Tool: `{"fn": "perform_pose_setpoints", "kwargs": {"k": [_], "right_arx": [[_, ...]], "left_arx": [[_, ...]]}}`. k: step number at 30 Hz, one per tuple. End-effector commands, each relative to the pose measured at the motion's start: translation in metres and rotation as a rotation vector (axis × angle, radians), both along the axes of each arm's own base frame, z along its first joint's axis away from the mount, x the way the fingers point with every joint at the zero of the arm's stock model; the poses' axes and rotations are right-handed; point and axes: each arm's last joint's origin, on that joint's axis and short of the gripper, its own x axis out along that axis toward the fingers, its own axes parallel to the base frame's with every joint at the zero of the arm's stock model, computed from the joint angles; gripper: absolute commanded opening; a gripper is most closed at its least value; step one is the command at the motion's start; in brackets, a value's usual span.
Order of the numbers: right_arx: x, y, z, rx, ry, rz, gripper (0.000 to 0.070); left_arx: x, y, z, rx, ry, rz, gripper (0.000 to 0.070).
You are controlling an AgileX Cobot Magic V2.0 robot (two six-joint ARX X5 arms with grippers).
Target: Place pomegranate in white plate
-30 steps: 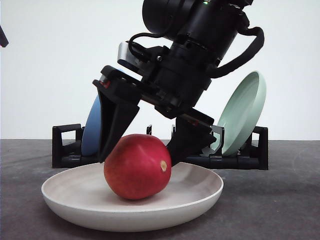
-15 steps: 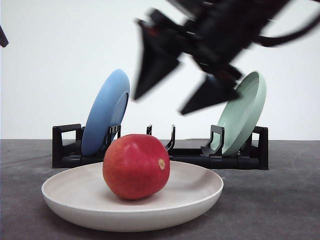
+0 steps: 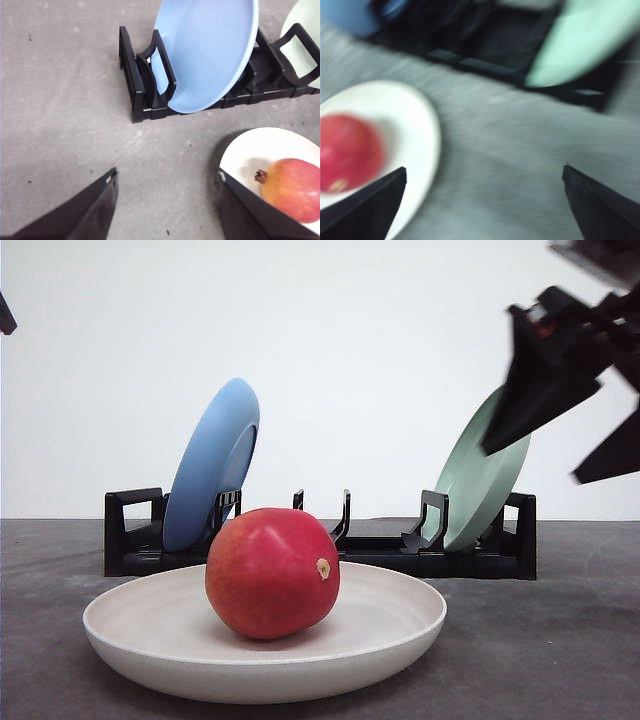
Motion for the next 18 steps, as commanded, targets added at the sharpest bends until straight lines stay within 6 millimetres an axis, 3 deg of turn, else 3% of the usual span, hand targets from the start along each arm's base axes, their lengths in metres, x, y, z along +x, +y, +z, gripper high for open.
{"fn": "perform_pose_setpoints", "kwargs": {"k": [1, 7, 8, 10, 11, 13, 18], "right_arx": [[0.001, -0.004, 0.001, 0.005, 0.0, -0.026, 0.0617], [0.004, -0.014, 0.001, 0.002, -0.004, -0.083, 0.0601], [0.004, -0.014, 0.001, 0.0, -0.001, -0.085, 0.0524], [0.004, -0.014, 0.001, -0.007, 0.0, -0.089, 0.0137], [0.004, -0.014, 0.001, -0.016, -0.007, -0.088, 0.005], [0.005, -0.015, 0.001, -0.028, -0.021, -0.092, 0.0032], [0.005, -0.014, 0.002, -0.027, -0.026, -0.09, 0.0033]], "left_arx": [[0.001, -0.001, 0.002, 0.002, -0.008, -0.01, 0.0354], [0.001, -0.001, 0.001, -0.001, -0.004, -0.007, 0.0351], [0.001, -0.001, 0.001, -0.001, -0.004, -0.007, 0.0334], [0.001, -0.001, 0.001, -0.001, -0.004, -0.007, 0.0103], [0.002, -0.001, 0.002, -0.001, -0.008, -0.007, 0.0046], [0.002, -0.001, 0.002, -0.002, -0.01, -0.007, 0.0007], [0.0, 0.0, 0.001, 0.001, 0.004, -0.007, 0.0015]]}}
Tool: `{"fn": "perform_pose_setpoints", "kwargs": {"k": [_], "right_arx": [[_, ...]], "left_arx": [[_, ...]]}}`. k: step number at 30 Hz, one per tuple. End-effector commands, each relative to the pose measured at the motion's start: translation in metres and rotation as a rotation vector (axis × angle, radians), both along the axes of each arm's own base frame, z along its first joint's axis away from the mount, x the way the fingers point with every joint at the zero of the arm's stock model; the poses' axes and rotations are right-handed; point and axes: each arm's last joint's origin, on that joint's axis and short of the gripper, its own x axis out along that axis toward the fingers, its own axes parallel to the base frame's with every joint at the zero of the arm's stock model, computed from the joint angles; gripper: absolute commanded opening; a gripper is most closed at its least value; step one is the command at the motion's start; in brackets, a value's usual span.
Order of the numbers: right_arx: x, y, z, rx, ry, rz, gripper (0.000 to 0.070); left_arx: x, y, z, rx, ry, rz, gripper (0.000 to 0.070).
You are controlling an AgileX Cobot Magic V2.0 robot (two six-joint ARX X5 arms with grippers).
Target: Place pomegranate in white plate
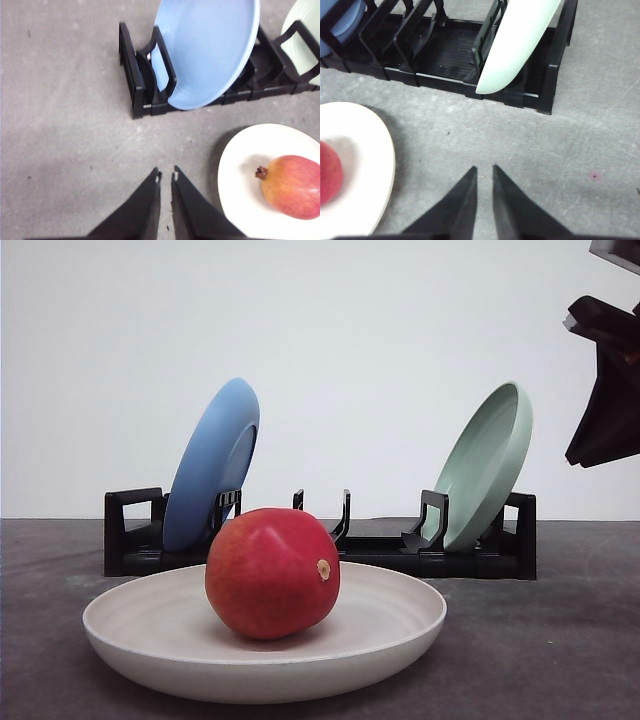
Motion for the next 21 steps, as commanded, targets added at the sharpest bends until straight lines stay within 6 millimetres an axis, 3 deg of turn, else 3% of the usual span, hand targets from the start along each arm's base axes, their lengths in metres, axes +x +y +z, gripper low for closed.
{"fn": "perform_pose_setpoints", "kwargs": {"k": [1, 15, 21], "right_arx": [[0.001, 0.001, 0.001, -0.006, -0.017, 0.007, 0.0033], [0.002, 0.001, 0.001, -0.004, -0.023, 0.007, 0.0033], [0.002, 0.001, 0.001, -0.003, -0.023, 0.007, 0.0033]], "left_arx": [[0.001, -0.001, 0.002, -0.002, -0.012, -0.007, 0.0016], [0.0, 0.001, 0.0, 0.003, -0.028, 0.0, 0.0016], [-0.008, 0.013, -0.025, 0.026, -0.173, 0.051, 0.0016]]}}
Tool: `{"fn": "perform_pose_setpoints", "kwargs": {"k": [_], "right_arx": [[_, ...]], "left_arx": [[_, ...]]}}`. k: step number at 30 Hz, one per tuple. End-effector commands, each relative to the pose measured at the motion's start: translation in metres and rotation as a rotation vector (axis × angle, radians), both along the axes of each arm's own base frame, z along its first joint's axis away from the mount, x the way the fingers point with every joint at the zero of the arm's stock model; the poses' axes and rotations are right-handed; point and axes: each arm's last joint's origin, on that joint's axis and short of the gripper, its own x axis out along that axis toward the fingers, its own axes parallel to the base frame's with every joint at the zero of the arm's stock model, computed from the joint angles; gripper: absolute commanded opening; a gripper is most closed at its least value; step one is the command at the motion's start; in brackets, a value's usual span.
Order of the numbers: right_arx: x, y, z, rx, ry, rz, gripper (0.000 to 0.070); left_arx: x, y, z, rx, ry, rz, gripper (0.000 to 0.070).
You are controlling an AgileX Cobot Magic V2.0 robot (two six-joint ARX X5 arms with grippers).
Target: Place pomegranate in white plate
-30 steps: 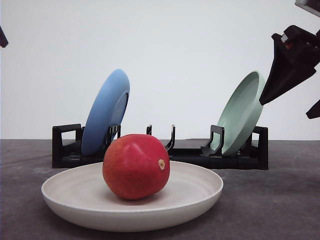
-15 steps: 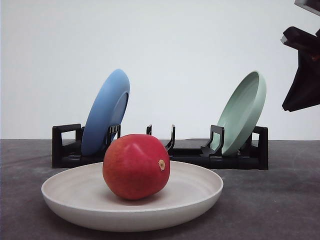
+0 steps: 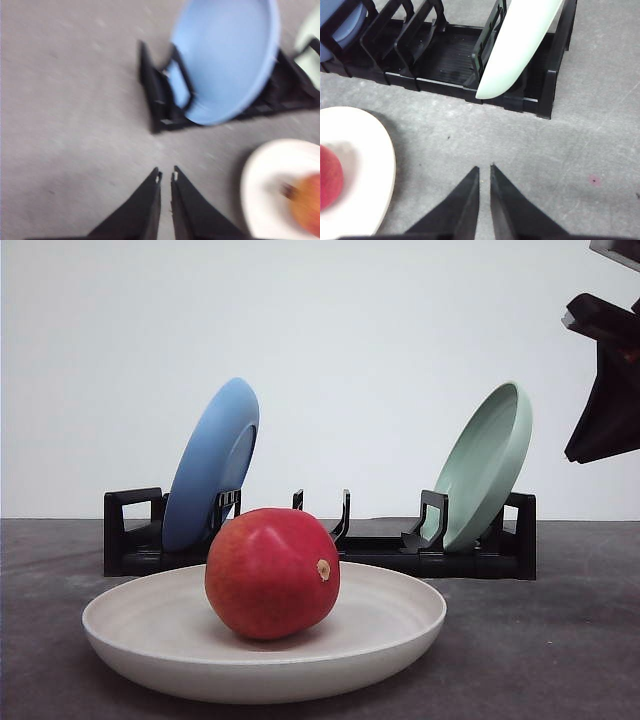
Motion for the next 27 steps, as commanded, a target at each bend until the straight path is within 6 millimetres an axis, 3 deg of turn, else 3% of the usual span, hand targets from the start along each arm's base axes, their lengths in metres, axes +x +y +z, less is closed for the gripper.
{"fn": "perform_pose_setpoints", "kwargs": {"k": [1, 14, 27], "right_arx": [[0.001, 0.001, 0.0, -0.007, -0.011, 0.007, 0.0033], [0.001, 0.001, 0.0, -0.007, -0.011, 0.007, 0.0033], [0.001, 0.001, 0.0, -0.007, -0.011, 0.007, 0.0033]], "left_arx": [[-0.002, 0.003, -0.009, 0.009, -0.06, 0.01, 0.0016], [-0.036, 0.018, -0.091, -0.061, -0.264, 0.221, 0.0016], [-0.043, 0.019, -0.124, -0.048, -0.347, 0.245, 0.0016]]}}
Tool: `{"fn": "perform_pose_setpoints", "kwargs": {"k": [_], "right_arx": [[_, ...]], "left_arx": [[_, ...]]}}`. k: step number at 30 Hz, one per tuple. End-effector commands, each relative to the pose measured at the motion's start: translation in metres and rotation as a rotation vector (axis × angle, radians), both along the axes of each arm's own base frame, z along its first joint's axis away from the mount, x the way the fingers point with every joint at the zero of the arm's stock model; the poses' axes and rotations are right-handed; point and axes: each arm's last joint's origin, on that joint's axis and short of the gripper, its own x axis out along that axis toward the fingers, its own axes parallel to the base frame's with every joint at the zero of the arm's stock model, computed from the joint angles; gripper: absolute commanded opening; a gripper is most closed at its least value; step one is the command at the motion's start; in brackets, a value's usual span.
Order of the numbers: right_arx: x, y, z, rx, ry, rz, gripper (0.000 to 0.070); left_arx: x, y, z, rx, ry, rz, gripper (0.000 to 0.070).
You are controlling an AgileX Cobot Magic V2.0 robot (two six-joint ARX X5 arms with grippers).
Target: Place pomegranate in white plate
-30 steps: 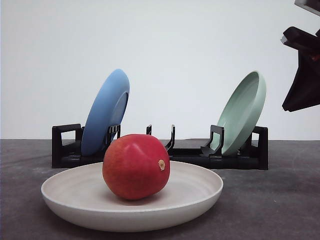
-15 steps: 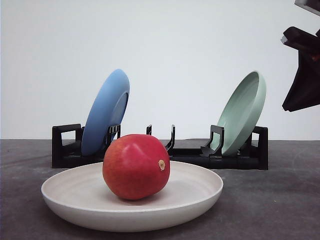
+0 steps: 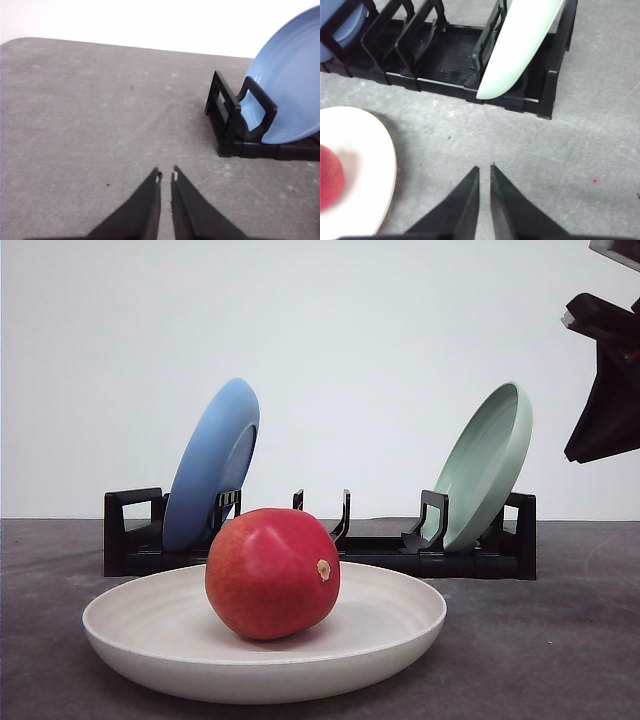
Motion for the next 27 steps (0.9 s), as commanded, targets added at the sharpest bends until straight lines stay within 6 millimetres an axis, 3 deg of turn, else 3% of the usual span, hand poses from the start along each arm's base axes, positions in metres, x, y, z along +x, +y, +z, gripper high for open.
{"fn": "perform_pose_setpoints", "kwargs": {"k": [1, 20, 23, 27], "right_arx": [[0.001, 0.001, 0.0, -0.007, -0.011, 0.007, 0.0033], [0.001, 0.001, 0.001, -0.018, -0.019, 0.013, 0.0033], [-0.005, -0.004, 0.006, -0.122, -0.104, 0.033, 0.0033], [-0.021, -0.015, 0.008, -0.129, -0.193, -0.019, 0.0033]], "left_arx": [[0.001, 0.0, -0.003, -0.005, 0.002, 0.0, 0.0016], [0.001, 0.0, -0.002, -0.005, -0.006, 0.0, 0.0016], [0.001, 0.0, -0.002, -0.005, -0.006, 0.0, 0.0016], [0.001, 0.0, -0.002, -0.005, -0.006, 0.0, 0.0016]]}}
